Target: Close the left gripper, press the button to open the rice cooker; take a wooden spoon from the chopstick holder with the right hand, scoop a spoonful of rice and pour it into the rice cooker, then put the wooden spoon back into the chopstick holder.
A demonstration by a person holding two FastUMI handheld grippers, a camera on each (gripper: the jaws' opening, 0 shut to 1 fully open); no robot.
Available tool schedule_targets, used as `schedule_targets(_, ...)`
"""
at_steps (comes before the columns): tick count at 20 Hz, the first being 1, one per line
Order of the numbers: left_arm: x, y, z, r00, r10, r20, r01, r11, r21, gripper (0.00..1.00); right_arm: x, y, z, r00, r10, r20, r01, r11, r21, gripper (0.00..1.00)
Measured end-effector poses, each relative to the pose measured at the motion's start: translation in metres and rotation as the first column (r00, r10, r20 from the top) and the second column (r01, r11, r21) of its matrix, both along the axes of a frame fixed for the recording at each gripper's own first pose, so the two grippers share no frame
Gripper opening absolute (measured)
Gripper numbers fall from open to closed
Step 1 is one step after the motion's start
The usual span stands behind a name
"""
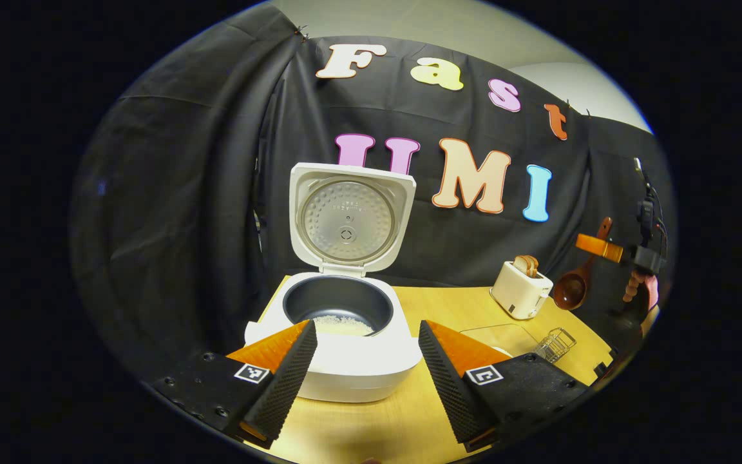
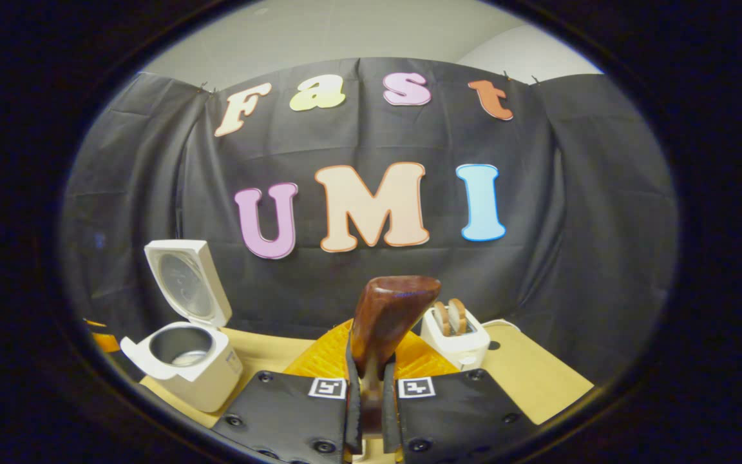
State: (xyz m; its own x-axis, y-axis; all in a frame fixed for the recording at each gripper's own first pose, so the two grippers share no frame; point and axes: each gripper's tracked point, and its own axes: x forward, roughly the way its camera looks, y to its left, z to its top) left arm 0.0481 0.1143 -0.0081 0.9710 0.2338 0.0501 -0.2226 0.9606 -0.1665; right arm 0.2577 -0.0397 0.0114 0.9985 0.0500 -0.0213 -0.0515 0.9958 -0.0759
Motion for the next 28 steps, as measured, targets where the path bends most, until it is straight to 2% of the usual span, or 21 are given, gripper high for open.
schedule_targets(2, -0.001, -0.005, 0.0, 1.0, 0.027, -0.007, -0.027, 1.0, 0.012, 0.94, 0.002, -0.024, -0.015, 1.0, -0.013, -0.024, 0.013, 1.0, -0.015, 0.17)
schedule_targets(5, -0.004, -0.016, -0.004, 0.997, 0.074, -0.024, -0.074, 0.997, 0.019, 0.94, 0.005, -0.061, -0.05, 0.996, -0.025, -0.086, 0.023, 0.999, -0.03, 0.14)
schedule_targets(6, -0.003, -0.019, -0.006, 0.996, 0.086, -0.03, -0.085, 0.996, 0.015, 0.91, 0.007, -0.071, -0.058, 0.995, -0.031, -0.096, 0.028, 0.999, -0.037, 0.14)
schedule_targets(7, -0.004, -0.023, -0.007, 0.995, 0.093, -0.032, -0.093, 0.996, 0.012, 0.94, 0.007, -0.079, -0.065, 0.994, -0.037, -0.103, 0.032, 0.998, -0.045, 0.14)
schedule_targets(9, -0.003, -0.032, -0.007, 0.994, 0.104, -0.035, -0.104, 0.995, 0.008, 0.94, 0.009, -0.091, -0.077, 0.992, -0.044, -0.118, 0.039, 0.998, -0.048, 0.15)
schedule_targets(15, -0.004, -0.039, -0.006, 0.988, 0.144, -0.046, -0.144, 0.989, 0.018, 0.94, 0.017, -0.106, -0.122, 0.982, -0.038, -0.183, 0.036, 0.999, -0.012, 0.15)
schedule_targets(21, -0.002, -0.043, -0.007, 0.987, 0.15, -0.051, -0.15, 0.989, 0.01, 0.94, 0.022, -0.117, -0.163, 0.965, -0.061, -0.254, 0.068, 0.998, 0.016, 0.15)
schedule_targets(28, -0.005, -0.039, -0.006, 0.986, 0.155, -0.053, -0.154, 0.988, 0.026, 0.94, 0.011, -0.124, -0.184, 0.944, -0.055, -0.326, 0.08, 0.995, 0.062, 0.21)
